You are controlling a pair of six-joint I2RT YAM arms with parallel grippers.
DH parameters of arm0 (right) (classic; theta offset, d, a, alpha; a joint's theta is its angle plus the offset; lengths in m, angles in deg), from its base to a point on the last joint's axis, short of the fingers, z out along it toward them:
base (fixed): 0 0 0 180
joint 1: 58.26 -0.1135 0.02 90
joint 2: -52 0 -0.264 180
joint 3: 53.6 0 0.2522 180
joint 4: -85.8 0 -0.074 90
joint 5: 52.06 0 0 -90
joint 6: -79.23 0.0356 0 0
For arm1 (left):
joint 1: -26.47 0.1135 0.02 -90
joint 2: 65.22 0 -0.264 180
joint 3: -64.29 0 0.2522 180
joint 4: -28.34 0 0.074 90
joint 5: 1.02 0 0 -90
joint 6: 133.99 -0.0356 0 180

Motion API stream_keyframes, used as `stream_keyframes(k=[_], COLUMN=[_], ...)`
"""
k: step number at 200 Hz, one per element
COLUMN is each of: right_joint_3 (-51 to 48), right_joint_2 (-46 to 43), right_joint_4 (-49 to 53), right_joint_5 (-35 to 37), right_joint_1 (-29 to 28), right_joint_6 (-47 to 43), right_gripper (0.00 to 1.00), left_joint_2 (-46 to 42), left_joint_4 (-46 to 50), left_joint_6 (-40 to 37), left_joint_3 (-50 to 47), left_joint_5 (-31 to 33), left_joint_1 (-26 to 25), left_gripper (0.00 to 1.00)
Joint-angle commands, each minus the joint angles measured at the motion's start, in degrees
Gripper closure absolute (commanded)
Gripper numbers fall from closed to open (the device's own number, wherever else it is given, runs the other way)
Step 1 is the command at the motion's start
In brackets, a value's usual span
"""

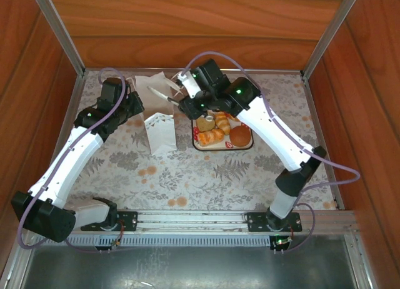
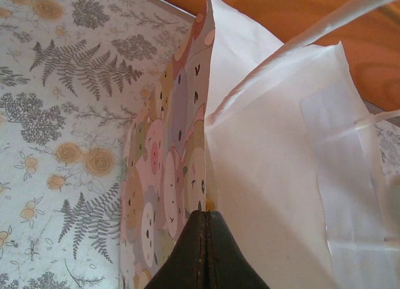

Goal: Place the fake bread into the paper bag

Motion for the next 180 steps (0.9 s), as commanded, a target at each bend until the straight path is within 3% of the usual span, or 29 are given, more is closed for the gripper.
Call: stream_keyframes(k=[1,102,135,180], right_joint_3=[-1.24,-1.46,-5.32,-12.70], right_joint_2=[-5.26,-16.58,-20.38,-23.41], right_joint_4=[-1.75,6.96,9.19,10.34], right_joint_5=[1.72,18.84,22.62,19.81], right_joint_1=[-0.47,-0.23,1.72,8.01], right_joint_6=[0.69,2.59,4.17,6.31], right_gripper=[0.46,0.45,0.44,0.44], left_joint_2=[-0.92,-2.75,-3.46,-5.21], left_joint_4=[-0.33,-0.40,-0.51,-0.51], left_joint_6=[0.30,0.22,0.22,0.30], left_joint_3=[-0.82,-1.46,-1.40,-1.64], left_joint_5=[-0.22,0.43,0.32,0.08], left_joint_1=[-0.17,0.33,0.52,0.79], left_gripper=[1.00,0.95,0.84,0.60])
